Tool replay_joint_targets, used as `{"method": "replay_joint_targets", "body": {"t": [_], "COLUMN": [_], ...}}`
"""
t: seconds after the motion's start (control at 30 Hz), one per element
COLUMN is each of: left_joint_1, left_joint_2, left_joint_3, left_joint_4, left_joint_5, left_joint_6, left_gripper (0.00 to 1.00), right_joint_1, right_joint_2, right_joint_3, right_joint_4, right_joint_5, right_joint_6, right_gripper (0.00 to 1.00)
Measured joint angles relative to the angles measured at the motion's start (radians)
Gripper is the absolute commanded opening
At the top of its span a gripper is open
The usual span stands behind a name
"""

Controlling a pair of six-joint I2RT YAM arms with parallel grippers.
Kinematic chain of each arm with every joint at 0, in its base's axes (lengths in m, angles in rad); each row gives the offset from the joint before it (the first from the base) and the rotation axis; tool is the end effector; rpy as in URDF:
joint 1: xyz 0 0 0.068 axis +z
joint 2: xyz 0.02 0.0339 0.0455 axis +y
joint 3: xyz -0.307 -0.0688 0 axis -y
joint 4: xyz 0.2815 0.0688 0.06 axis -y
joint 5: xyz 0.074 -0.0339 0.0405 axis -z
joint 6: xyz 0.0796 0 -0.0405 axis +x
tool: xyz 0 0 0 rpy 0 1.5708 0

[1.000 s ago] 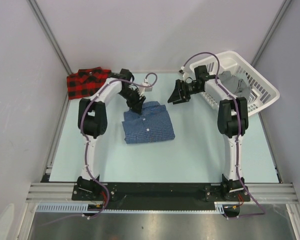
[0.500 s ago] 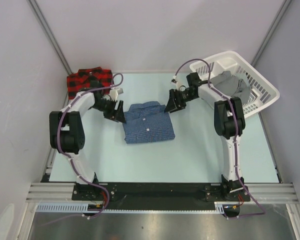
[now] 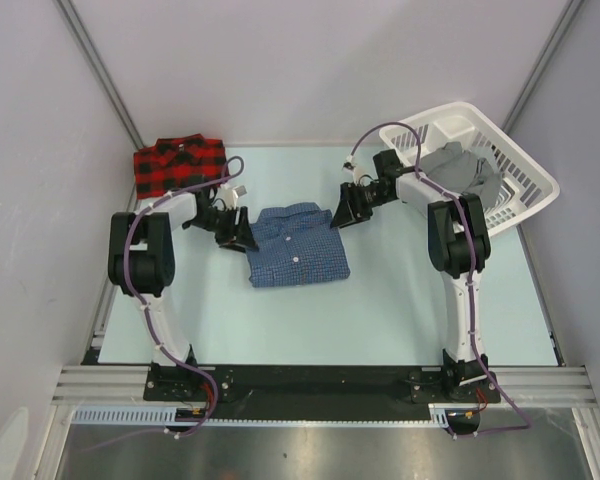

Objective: Fold and stack the long sleeve shirts
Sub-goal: Fold the shirt

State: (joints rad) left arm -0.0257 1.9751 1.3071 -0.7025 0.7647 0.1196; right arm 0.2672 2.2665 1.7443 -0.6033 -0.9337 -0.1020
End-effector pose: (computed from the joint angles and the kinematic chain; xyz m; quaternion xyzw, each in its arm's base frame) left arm 0.4235 -0.0660 0.1397 0.1042 0.9180 -0.3665 0.1101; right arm 0.5068 0.2051 0.1512 -0.2576 0.8379 0.4537 0.1603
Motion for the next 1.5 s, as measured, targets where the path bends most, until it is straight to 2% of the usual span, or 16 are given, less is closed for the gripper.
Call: {"method": "replay_joint_targets", "body": {"t": [0.03,0.07,0.1,0.13,0.17,0.3,0.6,0.73,0.93,1.13,1.3,1.33,1.37,1.4,1.47,1.5], "left_joint_1": [0.000,0.000,0.001,0.002,0.002,0.003,0.004,0.009,0.013,0.015,0.016,0.015,0.015,0.015,0.015,0.016], "left_joint_2": [0.001,0.001,0.001,0.001,0.001,0.000,-0.008,-0.001,0.116,0.243,0.284,0.285,0.286,0.286,0.286,0.286], "left_joint_3": [-0.001,-0.002,-0.002,-0.002,-0.002,0.006,0.121,0.193,0.304,0.358,0.376,0.376,0.377,0.377,0.377,0.380], "left_joint_4": [0.005,0.011,0.016,0.023,0.029,0.029,0.015,0.043,0.124,0.174,0.190,0.191,0.192,0.192,0.191,0.188], "left_joint_5": [0.004,0.009,0.016,0.024,0.031,0.051,0.058,0.049,0.005,-0.057,-0.094,-0.102,-0.108,-0.114,-0.131,-0.130], "left_joint_6": [-0.010,-0.016,-0.020,-0.026,-0.028,-0.031,-0.011,-0.006,-0.035,-0.093,-0.122,-0.124,-0.129,-0.130,-0.132,-0.133], "left_gripper": [0.38,0.27,0.24,0.19,0.12,0.00,0.00,0.04,0.09,0.16,0.17,0.17,0.19,0.30,0.40,0.50], "right_joint_1": [0.000,0.001,0.002,0.003,0.004,0.003,-0.010,-0.012,-0.013,-0.015,-0.015,-0.015,-0.015,-0.014,-0.011,-0.011], "right_joint_2": [0.000,0.000,0.000,0.000,0.000,0.000,-0.051,-0.051,0.000,0.127,0.195,0.198,0.198,0.198,0.198,0.198], "right_joint_3": [-0.005,-0.013,-0.018,-0.023,-0.025,-0.028,-0.088,-0.082,-0.023,0.041,0.048,0.048,0.048,0.050,0.065,0.070], "right_joint_4": [0.013,0.030,0.043,0.055,0.063,0.098,0.308,0.409,0.560,0.635,0.633,0.632,0.631,0.630,0.623,0.622], "right_joint_5": [-0.003,-0.008,-0.012,-0.016,-0.019,-0.029,-0.030,-0.014,0.037,0.095,0.135,0.141,0.145,0.150,0.158,0.156], "right_joint_6": [0.007,0.018,0.029,0.042,0.053,0.098,0.288,0.363,0.445,0.484,0.497,0.499,0.499,0.499,0.501,0.502], "right_gripper": [0.35,0.26,0.12,0.02,0.00,0.00,0.00,0.00,0.00,0.02,0.06,0.11,0.31,0.39,0.48,0.54]}}
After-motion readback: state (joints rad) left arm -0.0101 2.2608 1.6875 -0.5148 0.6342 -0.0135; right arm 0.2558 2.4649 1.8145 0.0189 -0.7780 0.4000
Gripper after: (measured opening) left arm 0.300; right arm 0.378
